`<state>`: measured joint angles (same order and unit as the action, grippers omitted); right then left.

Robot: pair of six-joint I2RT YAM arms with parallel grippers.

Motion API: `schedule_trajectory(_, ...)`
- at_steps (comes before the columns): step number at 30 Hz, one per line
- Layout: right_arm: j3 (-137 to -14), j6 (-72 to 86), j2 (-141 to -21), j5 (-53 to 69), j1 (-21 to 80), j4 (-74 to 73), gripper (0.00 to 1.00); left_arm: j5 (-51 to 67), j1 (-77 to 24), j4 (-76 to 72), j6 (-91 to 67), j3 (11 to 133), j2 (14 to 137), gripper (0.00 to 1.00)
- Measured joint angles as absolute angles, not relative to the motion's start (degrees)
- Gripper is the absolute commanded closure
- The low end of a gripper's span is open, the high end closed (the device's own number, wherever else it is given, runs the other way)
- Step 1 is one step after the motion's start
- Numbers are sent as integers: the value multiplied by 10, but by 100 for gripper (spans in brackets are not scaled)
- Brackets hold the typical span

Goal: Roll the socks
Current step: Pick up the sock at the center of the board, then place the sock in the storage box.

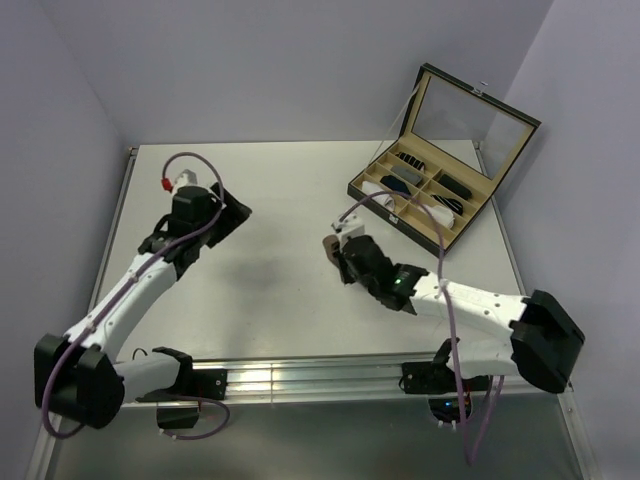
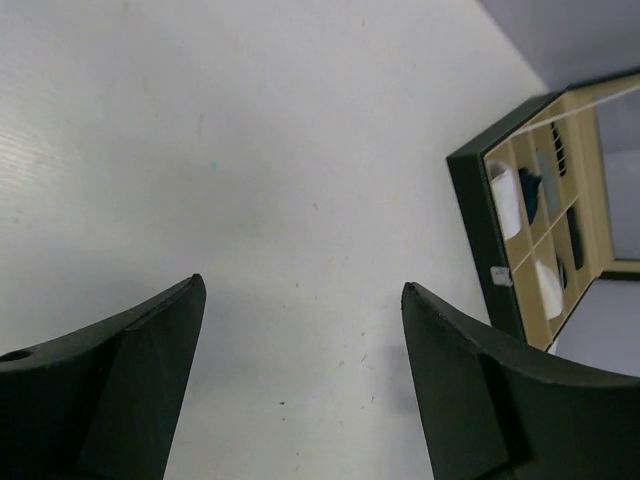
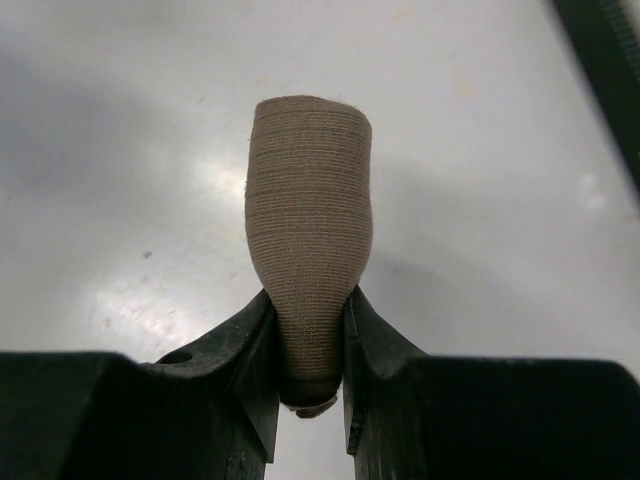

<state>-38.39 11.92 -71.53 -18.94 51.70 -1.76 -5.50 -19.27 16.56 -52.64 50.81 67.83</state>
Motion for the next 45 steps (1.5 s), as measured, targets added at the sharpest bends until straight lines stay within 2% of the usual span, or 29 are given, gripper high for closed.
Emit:
schedule_trajectory(7,-463,7,-681,-150,372,-77,100,-59,-105,213,-455,515,546,5)
schedule_trajectory(12,-572,-74,-746,-104,249,-148,100,-80,-81,249,-387,515,474,5)
schedule_trajectory(17,-644,-134,-805,-89,178,-203,100,-110,-105,260,-349,489,413,5)
schedule_trajectory(24,-685,-174,-854,-112,146,-240,100,-171,-178,276,-315,425,347,5)
schedule_trajectory(31,-642,-206,-863,-108,122,-234,100,-237,-245,286,-306,401,304,6)
schedule_trajectory(37,-585,-222,-865,-103,108,-232,100,-268,-276,287,-307,396,302,6)
schedule_trajectory(45,-601,-242,-912,-84,87,-228,100,-294,-290,289,-308,396,304,7)
